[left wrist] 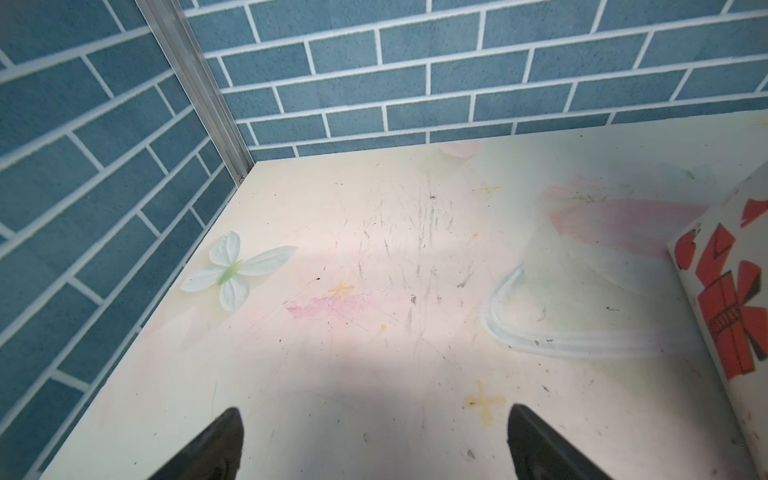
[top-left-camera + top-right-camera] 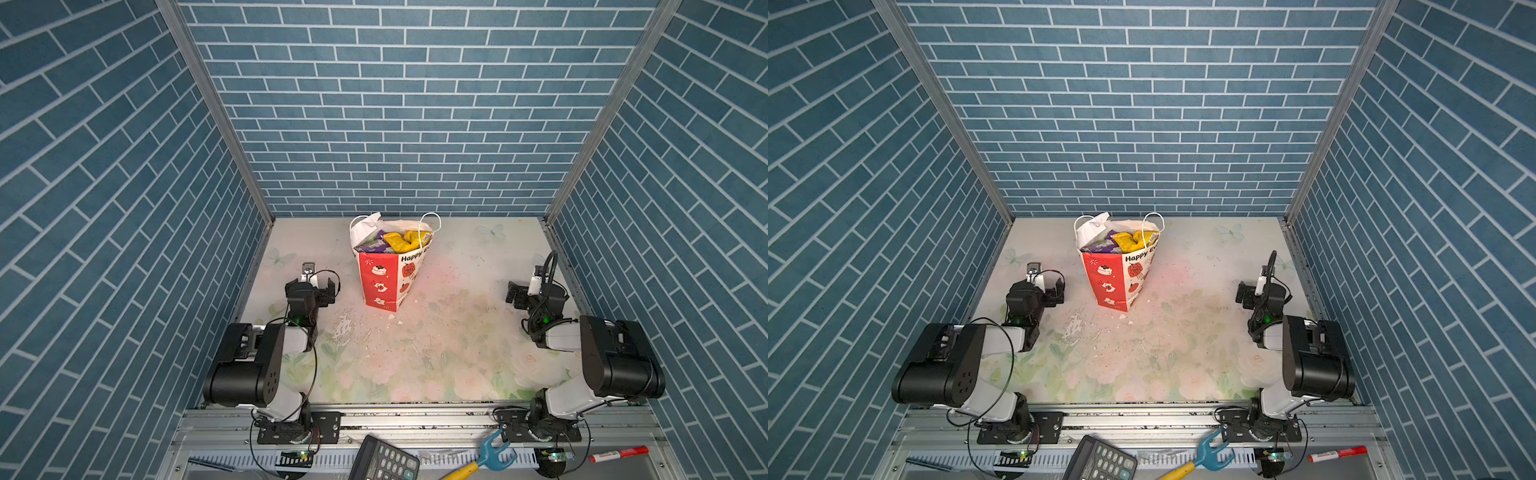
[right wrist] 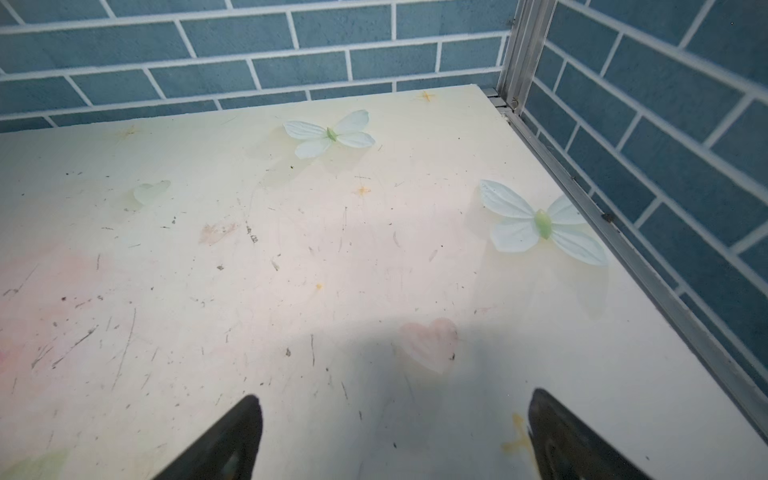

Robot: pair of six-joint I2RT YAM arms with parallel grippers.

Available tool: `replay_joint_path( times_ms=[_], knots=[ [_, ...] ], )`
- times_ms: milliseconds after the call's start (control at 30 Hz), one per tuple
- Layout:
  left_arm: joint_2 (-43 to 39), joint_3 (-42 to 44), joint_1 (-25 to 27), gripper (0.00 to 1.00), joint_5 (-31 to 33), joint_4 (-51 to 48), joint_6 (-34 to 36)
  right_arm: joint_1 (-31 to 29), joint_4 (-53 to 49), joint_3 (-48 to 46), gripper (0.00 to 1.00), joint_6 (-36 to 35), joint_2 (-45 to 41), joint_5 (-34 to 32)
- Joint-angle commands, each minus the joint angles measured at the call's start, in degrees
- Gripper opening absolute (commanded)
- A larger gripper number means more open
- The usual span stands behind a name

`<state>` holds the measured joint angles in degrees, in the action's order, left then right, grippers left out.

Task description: Take the snacks out of the paper bag

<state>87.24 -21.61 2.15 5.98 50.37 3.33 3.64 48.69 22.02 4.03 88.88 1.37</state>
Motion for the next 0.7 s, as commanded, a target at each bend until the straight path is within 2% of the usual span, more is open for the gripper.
replay_joint_path(
  times_ms=[0,667],
  knots=[
    [0.30,-0.28,0.04,1.00,0.31,-0.45,0.19,-0.25,0.46,0.79,0.99,-1.41,-0.47,0.62],
    [0.32,-0.42,0.05,1.00,0.18,-0.54,0.18,-0.03,0.46,0.83,0.99,-0.87,-0.43,1.07]
  ],
)
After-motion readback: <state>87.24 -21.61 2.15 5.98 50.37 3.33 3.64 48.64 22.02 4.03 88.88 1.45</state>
